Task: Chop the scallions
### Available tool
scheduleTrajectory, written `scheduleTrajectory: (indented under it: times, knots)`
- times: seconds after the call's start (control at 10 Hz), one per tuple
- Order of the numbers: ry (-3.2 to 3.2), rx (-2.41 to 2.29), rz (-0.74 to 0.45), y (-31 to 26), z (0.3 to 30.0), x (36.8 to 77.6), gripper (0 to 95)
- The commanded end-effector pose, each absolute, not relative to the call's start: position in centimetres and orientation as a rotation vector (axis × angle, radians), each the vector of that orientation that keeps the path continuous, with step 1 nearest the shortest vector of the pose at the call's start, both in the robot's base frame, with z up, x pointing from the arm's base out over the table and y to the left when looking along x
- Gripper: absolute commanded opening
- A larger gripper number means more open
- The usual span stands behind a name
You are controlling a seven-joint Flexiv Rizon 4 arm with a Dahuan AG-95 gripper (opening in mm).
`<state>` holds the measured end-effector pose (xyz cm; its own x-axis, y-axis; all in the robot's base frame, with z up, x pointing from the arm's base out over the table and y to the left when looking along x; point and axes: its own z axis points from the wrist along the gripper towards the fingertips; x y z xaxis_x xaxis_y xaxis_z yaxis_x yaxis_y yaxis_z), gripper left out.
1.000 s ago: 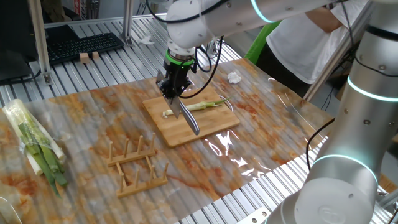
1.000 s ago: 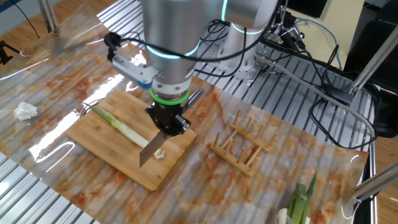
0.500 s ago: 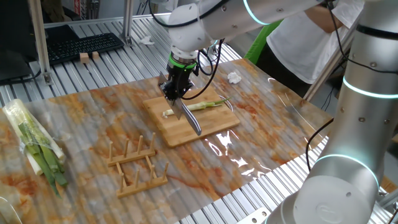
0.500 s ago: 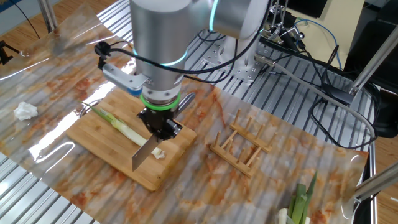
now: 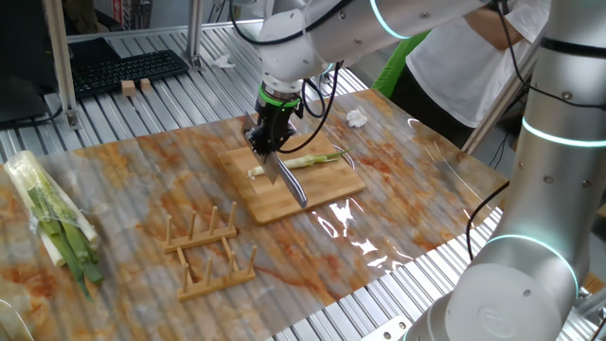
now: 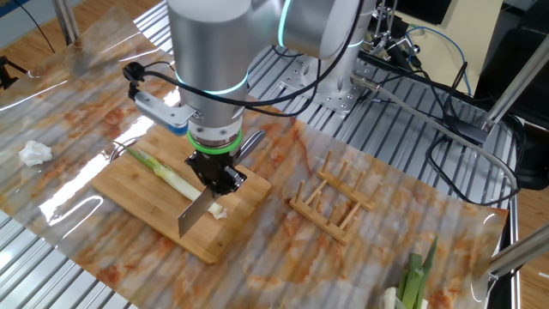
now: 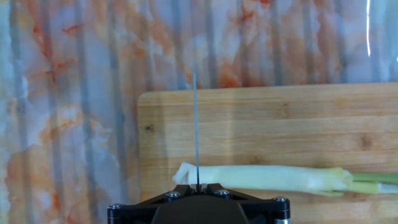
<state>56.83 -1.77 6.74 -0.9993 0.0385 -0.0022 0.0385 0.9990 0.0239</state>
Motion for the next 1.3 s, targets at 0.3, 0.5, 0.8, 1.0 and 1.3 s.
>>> scheduleTrajectory:
  times: [0.3, 0.5, 0.8, 1.0, 1.3]
  knots:
    - [3.135, 0.072, 0.04, -2.0, 6.1, 56.3, 0.0]
    - [3.132, 0.08, 0.04, -2.0, 5.7, 56.2, 0.0]
    - [3.114, 0.087, 0.04, -1.7, 5.1, 55.8, 0.0]
    - [3.105, 0.089, 0.036, -1.5, 4.8, 55.7, 0.0]
    - [3.101, 0.094, 0.032, -1.3, 4.3, 55.9, 0.0]
